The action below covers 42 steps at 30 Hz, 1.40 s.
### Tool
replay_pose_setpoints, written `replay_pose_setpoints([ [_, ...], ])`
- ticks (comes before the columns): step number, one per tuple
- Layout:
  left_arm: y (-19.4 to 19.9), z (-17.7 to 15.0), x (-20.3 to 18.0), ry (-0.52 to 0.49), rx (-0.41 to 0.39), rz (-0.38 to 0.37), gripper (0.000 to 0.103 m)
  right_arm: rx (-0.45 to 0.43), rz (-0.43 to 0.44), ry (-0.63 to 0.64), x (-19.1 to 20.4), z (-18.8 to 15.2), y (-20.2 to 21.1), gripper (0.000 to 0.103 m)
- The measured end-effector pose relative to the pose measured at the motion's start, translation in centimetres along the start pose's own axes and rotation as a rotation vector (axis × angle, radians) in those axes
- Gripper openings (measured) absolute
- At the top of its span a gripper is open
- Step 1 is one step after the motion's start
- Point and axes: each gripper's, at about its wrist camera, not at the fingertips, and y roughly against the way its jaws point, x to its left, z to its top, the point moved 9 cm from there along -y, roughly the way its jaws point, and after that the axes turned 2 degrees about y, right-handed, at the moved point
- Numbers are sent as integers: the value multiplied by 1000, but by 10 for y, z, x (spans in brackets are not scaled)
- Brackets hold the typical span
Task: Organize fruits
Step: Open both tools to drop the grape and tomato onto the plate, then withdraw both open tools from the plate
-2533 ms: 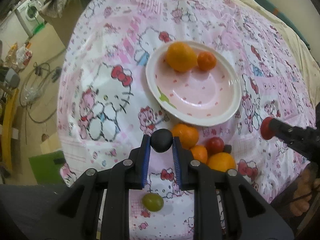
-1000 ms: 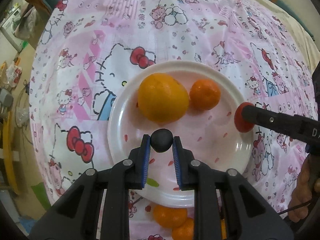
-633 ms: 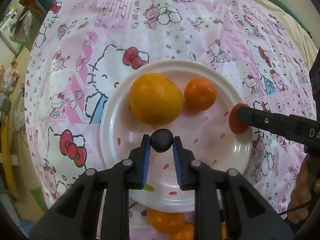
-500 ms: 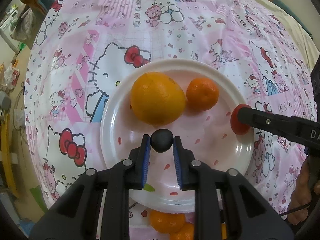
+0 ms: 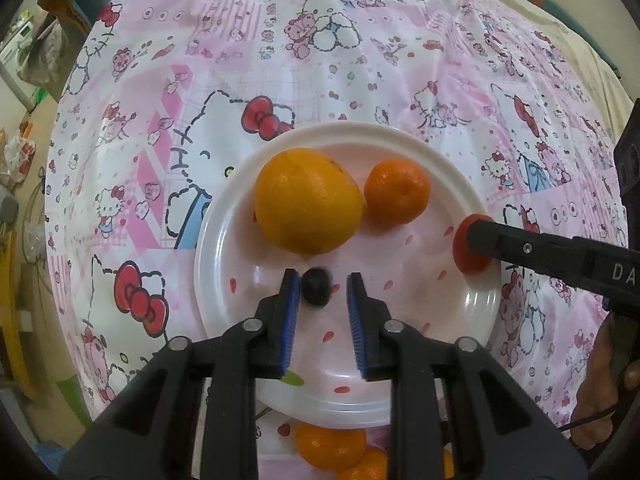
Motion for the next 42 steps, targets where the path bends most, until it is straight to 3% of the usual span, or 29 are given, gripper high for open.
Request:
replay_pose_setpoints([
  [5, 7, 6, -3, -12, -39, 13, 68, -18, 19, 3, 4, 3, 5, 34],
  [7, 11, 8, -3, -15, -51, 12, 78, -30, 16, 6, 4, 6, 9, 42],
  [8, 12, 8, -3, -16, -60, 11, 81, -35, 14, 6, 4, 7, 12, 53],
  [14, 21, 8, 0, -38, -89, 37, 82, -62, 27, 4, 6, 13, 23, 56],
  [17, 32, 11, 1, -30, -127, 34, 82, -69, 24, 15, 9, 14, 27, 72],
  [19, 36, 10, 3, -31, -142, 43, 82, -87, 12, 19, 9, 15, 31, 76],
  [27, 62, 7, 11, 0, -198, 41, 82, -141, -15, 0, 10, 12, 60, 82],
  [34, 89, -3, 12, -5, -245, 50, 83, -212, -34, 71, 27, 4, 95, 82],
  [42, 113, -25, 12, -8, -241, 59, 83, -236, -51, 78, 35, -26, 113, 82],
])
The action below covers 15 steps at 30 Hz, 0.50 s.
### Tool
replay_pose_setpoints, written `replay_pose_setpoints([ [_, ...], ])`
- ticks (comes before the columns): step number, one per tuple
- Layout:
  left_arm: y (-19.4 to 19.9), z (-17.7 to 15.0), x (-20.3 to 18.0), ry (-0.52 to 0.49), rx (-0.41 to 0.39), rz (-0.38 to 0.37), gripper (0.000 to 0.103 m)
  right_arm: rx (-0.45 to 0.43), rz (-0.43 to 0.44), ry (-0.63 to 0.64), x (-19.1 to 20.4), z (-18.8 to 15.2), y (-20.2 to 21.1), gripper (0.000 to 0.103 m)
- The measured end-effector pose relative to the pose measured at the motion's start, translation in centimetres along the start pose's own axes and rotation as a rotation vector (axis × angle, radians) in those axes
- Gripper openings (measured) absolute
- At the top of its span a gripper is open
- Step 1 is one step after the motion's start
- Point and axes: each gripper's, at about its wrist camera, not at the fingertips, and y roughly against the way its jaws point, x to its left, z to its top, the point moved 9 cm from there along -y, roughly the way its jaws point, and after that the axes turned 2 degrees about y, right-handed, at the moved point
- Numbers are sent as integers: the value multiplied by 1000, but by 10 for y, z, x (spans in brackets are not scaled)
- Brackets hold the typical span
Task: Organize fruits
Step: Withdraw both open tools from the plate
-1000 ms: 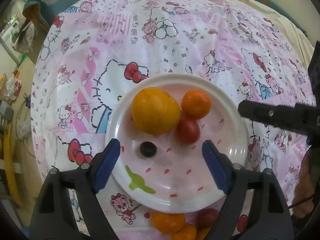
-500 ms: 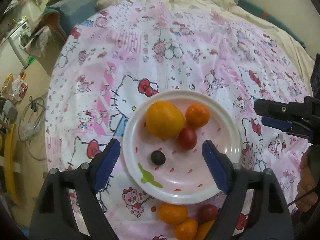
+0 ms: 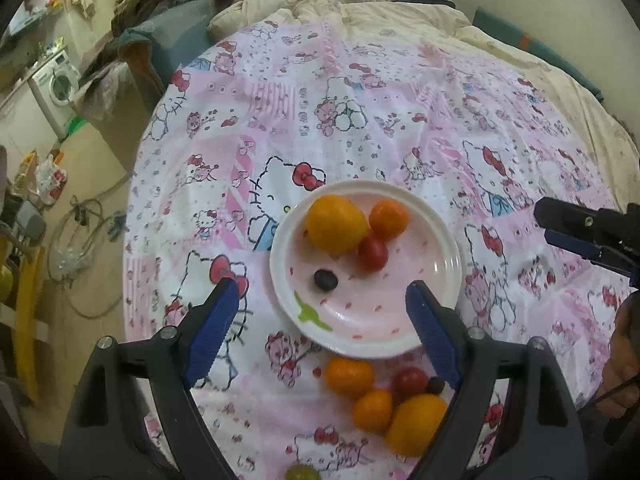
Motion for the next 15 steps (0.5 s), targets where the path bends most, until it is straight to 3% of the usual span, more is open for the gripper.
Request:
replay_pose_setpoints([
  [15, 32, -31, 13, 71, 1, -18, 83, 38, -19, 18, 7, -46, 20, 82],
])
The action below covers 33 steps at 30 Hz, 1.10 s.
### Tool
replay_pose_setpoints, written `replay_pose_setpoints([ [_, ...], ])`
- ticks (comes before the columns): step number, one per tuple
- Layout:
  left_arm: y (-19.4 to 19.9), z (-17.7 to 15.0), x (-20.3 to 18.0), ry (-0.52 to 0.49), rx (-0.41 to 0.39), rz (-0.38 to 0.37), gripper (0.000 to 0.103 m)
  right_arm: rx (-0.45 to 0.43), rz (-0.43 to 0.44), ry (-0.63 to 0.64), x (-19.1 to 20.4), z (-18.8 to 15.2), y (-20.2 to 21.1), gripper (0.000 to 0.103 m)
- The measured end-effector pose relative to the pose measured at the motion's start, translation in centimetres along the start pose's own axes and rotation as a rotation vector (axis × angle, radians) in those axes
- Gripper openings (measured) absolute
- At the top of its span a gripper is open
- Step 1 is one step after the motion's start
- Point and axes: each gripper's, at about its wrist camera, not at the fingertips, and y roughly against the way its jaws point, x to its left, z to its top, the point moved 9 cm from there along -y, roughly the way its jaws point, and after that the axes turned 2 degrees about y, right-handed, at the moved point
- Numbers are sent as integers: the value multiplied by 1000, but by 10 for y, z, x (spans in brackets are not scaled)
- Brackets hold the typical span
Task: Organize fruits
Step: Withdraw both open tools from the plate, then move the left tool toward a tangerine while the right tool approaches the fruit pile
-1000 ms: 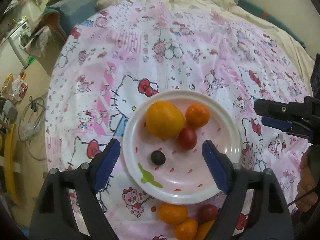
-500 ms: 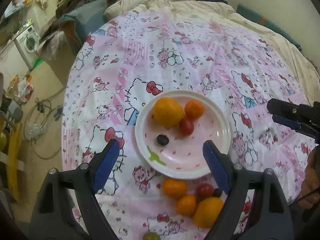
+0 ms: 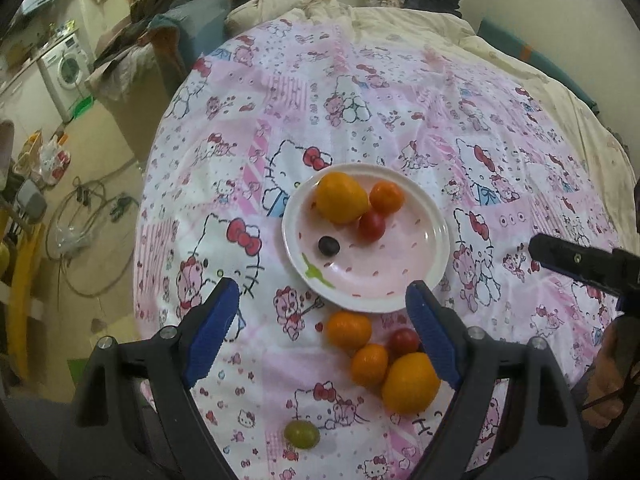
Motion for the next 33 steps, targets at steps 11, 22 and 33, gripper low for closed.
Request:
replay_pose_setpoints([
  [11, -10, -18, 7, 32, 21, -9, 83, 12, -48, -7, -18, -32, -11, 82],
  [22, -28, -23, 16, 132, 94, -74, 83, 44, -46, -53, -25, -31, -31, 82],
  [33, -85, -77, -14, 219, 393, -158, 57, 48, -29, -68, -24, -31, -30, 82],
])
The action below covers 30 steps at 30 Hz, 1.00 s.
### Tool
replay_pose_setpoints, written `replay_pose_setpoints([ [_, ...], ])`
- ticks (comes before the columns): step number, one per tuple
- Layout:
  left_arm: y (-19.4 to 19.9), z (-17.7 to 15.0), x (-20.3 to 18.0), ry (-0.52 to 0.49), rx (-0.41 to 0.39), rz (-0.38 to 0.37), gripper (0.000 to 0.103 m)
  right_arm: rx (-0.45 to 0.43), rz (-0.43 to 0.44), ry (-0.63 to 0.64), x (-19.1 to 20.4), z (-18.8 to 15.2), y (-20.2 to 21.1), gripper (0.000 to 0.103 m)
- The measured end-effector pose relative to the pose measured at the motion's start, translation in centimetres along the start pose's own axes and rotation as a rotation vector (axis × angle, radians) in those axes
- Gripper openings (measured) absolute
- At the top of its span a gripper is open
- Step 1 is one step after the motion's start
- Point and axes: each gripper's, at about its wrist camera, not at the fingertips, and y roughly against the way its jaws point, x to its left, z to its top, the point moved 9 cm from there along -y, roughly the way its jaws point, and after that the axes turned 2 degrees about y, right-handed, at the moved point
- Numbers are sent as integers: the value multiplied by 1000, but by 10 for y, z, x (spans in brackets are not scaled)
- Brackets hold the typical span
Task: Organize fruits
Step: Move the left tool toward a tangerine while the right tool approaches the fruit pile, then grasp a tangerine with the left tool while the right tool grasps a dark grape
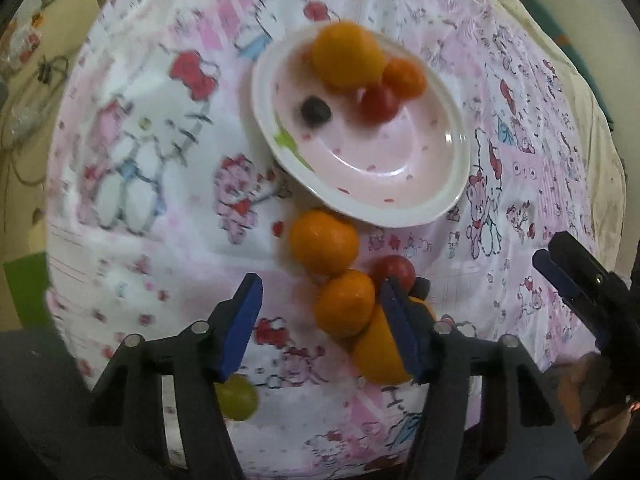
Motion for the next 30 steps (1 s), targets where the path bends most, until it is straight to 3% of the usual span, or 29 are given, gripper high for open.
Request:
replay_pose_setpoints([
  [3, -14, -6, -8, 16, 40, -11, 54, 1, 0, -13, -4, -1, 1, 82],
  [5, -20, -7, -9, 21, 58, -11, 40, 2, 4, -23, -6, -2, 3, 82],
  [8, -26, -10, -9, 25, 75, -11, 33, 1, 9, -24, -7, -2, 4, 82],
  [15, -20, -10, -10, -15, 70, 4, 30, 17, 19, -23, -4, -3, 0, 82],
  [20, 10, -4, -11, -73, -28, 15, 30, 78, 53, -43, -3, -14, -12, 82],
  [22, 27, 0, -7, -99, -87, 36, 30, 128, 67, -56, -3, -23, -21, 75],
  [24, 41, 4, -5, -117, -138, 50, 30, 191, 96, -74, -2, -33, -33, 57],
  [27, 54, 10, -2, -110, -178, 45, 30, 257, 107, -76, 1, -45, -51, 40],
  [30, 56, 13, 1, -92, -181, 38, 30, 292, 112, -70, 7, -52, -64, 37],
])
